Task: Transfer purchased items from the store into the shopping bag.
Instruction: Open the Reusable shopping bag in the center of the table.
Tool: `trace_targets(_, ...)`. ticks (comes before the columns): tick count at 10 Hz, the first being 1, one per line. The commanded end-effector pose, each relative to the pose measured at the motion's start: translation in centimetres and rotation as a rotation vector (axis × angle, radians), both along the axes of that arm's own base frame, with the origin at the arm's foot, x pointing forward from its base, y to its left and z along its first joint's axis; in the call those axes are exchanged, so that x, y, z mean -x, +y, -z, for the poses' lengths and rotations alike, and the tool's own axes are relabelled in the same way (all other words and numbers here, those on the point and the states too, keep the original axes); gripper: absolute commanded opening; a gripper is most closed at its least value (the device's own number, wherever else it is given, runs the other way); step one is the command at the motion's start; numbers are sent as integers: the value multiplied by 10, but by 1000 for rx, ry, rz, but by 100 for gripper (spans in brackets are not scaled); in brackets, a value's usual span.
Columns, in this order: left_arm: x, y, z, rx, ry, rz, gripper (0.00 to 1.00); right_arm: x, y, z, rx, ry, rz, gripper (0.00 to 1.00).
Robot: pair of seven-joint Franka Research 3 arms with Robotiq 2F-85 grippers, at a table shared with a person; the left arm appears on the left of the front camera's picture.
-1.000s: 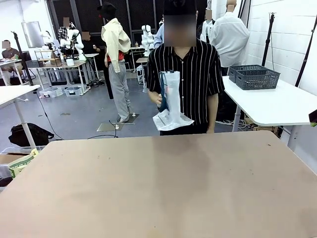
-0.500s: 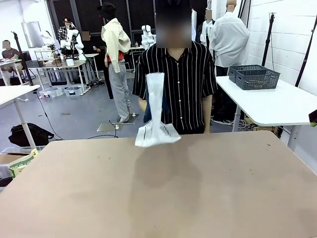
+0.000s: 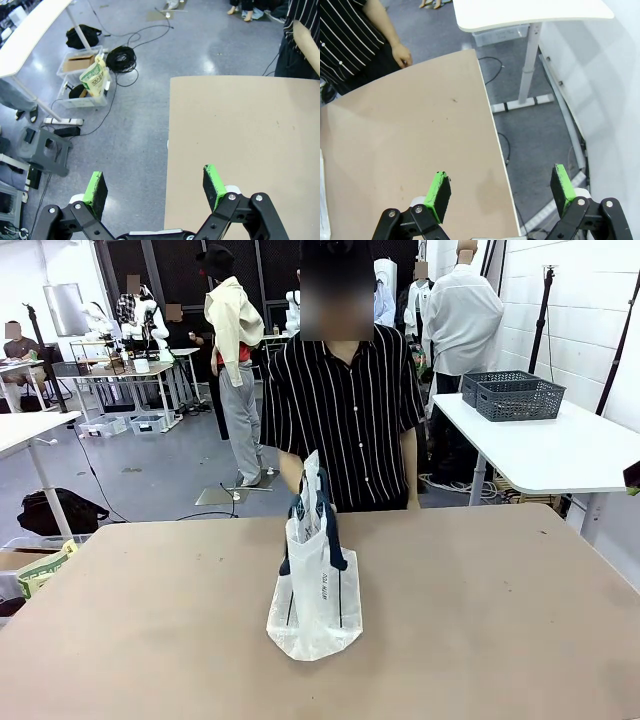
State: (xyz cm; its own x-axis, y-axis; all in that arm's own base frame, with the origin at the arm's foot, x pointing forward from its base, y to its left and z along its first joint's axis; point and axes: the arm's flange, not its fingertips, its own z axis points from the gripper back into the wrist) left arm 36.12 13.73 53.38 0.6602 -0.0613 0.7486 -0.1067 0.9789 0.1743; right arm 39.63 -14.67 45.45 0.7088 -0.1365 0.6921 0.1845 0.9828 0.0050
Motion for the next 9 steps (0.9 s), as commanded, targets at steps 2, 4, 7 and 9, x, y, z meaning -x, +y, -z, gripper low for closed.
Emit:
trace_targets(2,1,0,2,-6,6,-13,100,1,-1,3,0,5,0,100)
trace_targets(4,-29,-21,-17,-5,-54,87,100,0,0,0,0,0,0,100)
trace_targets(7,-109,-118,-77,-84,-178,471,100,-40,97,-76,24,-105,-284,100)
trace_targets(9,-155,-206,-92,-137,-148,666,100,-50,186,-115,33,-136,-554,100)
